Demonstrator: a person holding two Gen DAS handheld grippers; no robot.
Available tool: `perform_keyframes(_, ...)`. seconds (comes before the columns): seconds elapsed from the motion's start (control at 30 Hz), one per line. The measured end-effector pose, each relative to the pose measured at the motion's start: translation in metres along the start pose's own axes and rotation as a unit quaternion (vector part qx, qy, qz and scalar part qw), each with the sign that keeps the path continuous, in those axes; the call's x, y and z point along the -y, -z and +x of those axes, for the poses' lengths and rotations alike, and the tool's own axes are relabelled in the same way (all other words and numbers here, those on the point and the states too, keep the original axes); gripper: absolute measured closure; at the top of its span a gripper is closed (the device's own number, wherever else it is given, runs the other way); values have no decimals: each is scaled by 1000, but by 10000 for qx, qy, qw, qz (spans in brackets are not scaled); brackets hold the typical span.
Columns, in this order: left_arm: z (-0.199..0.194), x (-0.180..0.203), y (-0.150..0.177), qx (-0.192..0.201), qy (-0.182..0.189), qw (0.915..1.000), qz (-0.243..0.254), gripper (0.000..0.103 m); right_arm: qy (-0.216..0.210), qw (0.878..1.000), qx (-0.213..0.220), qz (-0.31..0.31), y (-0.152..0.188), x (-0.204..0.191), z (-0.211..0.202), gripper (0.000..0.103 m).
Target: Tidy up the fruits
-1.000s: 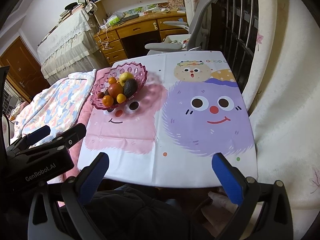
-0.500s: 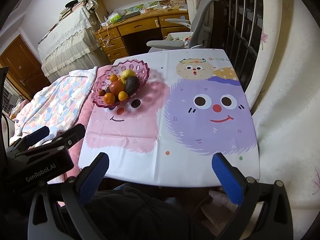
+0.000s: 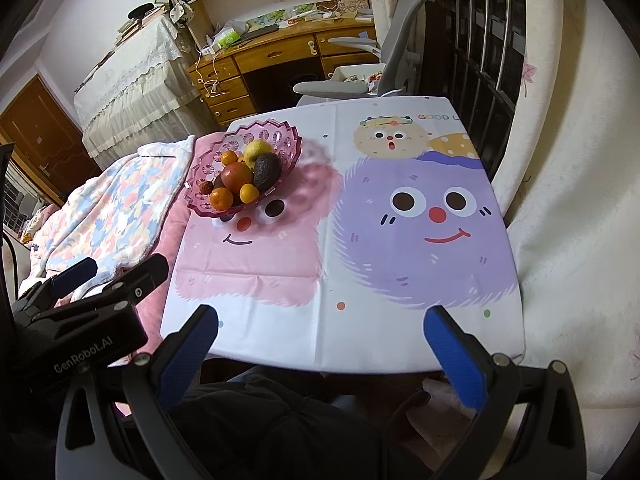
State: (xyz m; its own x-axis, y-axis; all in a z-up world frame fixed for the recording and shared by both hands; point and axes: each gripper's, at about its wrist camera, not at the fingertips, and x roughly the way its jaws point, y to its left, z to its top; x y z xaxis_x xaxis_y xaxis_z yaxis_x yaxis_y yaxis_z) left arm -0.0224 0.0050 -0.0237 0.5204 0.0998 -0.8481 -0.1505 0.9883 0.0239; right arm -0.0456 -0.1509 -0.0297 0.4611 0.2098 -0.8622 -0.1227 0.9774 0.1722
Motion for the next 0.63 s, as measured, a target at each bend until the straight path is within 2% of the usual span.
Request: perform_keyframes(0.63,-6,-7,-6,64,5,10000,4,1,-4,10000,16,-8,0,-4,0,0)
